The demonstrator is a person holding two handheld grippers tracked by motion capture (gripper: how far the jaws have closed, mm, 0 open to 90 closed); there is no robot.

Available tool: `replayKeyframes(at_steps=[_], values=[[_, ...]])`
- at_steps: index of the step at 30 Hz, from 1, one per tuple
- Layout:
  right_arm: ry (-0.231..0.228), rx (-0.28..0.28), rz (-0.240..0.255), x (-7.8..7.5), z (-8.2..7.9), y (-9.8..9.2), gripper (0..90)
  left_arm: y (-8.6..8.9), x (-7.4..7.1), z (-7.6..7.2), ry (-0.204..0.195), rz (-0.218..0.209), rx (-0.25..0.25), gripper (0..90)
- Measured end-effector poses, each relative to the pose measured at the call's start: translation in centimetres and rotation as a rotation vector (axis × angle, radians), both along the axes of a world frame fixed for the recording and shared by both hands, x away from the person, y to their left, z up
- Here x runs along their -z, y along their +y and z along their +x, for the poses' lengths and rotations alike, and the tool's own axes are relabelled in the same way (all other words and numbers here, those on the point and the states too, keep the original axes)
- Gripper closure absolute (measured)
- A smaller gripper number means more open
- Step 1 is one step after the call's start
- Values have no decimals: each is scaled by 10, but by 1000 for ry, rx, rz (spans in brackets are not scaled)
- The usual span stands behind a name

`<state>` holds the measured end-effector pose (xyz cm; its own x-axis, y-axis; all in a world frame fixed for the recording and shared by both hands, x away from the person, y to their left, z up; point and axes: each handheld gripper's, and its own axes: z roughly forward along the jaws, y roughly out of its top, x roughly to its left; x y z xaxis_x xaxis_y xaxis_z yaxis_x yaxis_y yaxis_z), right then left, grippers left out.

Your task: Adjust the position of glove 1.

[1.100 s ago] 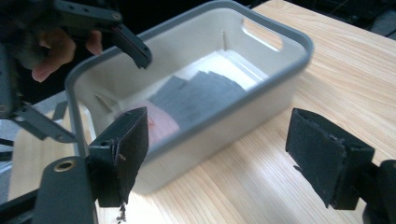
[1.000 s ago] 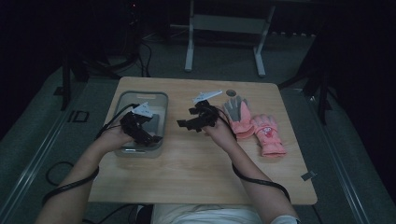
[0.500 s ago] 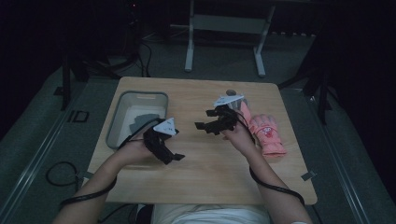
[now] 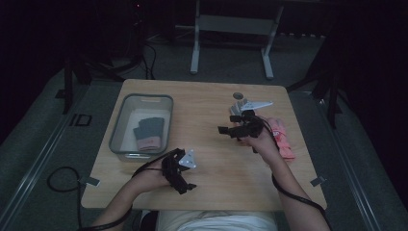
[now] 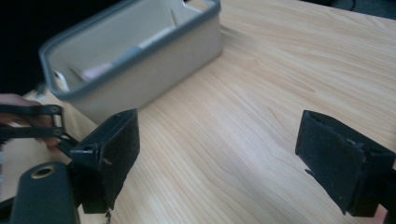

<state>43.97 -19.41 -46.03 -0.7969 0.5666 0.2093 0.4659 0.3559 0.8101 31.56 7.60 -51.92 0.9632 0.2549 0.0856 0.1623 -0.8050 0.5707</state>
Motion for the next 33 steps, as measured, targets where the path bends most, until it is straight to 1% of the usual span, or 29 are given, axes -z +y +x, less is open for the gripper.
replayKeyframes(at_steps=[1, 2, 3, 4, 5, 6, 8, 9, 10, 11, 12, 13, 14, 15, 16, 17, 18, 19, 20, 22, 23, 25, 26, 28, 29, 30, 31, 32, 33], values=[[-8, -1, -15, 1, -1, -1, 142, -1, 2, -1, -15, 5, 3, 42], [-8, -1, -15, 1, -1, -1, 142, -2, 4, -3, -24, 8, 4, 42], [-19, -1, -27, 3, -3, -2, 147, -3, 7, -5, -22, 3, 9, 42], [-35, 2, -40, 5, -4, -5, 192, -3, 8, -5, -22, -5, 8, 43], [-35, 2, -40, 5, -4, -5, 192, -3, 8, -5, -22, -5, 8, 43], [-55, 26, -45, 5, -7, -15, 352, 2, 11, -6, -28, -68, -30, 43], [-67, 69, -50, 4, -7, -26, 411, 7, 12, -6, -33, -99, -57, 44], [-71, 96, -52, 4, -7, -31, 471, 9, 12, -6, -32, -104, -60, 50], [-76, 113, -61, 4, -7, -34, 489, 11, 13, -7, -34, -112, -66, 50], [-92, 133, -78, 4, -6, -39, 528, 12, 13, -8, -37, -116, -76, 50], [-97, 149, -91, 4, -5, -42, 604, 13, 15, -9, -40, -118, -83, 50], [-100, 175, -117, 3, -3, -45, 620, 13, 16, -9, -36, -122, -88, 50], [-106, 184, -136, 4, -1, -47, 654, 13, 19, -9, -28, -116, -92, 50], [-107, 192, -165, 4, 4, -48, 708, 12, 20, -9, -28, -104, -95, 50], [-107, 192, -165, 4, 4, -48, 708, 12, 20, -9, -28, -104, -95, 50], [-117, 218, -214, 4, 14, -49, 751, 11, 23, -11, -24, -97, -95, 50], [-117, 220, -229, 4, 19, -50, 773, 11, 23, -11, -19, -98, -91, 50], [-117, 220, -229, 4, 19, -50, 773, 11, 23, -11, -19, -98, -91, 50], [-123, 238, -258, 5, 33, -50, 779, 10, 24, -12, -16, -102, -91, 50], [-109, 235, -266, 8, 47, -49, 772, 9, 25, -12, -16, -103, -94, 50], [-106, 234, -279, 10, 54, -48, 746, 8, 25, -12, -11, -109, -101, 50], [-94, 225, -293, 16, 65, -46, 689, 7, 24, -11, -13, -107, -106, 50], [-97, 223, -325, 22, 73, -44, 657, 7, 24, -11, -12, -111, -108, 50], [-78, 223, -366, 32, 84, -41, 608, 6, 24, -11, -11, -113, -108, 50], [-74, 219, -387, 37, 90, -41, 595, 6, 25, -11, -12, -105, -109, 50], [-76, 219, -422, 42, 94, -41, 582, 6, 25, -10, -9, -105, -110, 50], [-65, 213, -446, 47, 99, -41, 575, 6, 25, -10, 1, -108, -114, 50], [-47, 196, -463, 53, 103, -42, 561, 6, 25, -10, 4, -108, -114, 49], [-40, 188, -478, 58, 105, -42, 562, 6, 25, -10, -1, -106, -111, 49]])
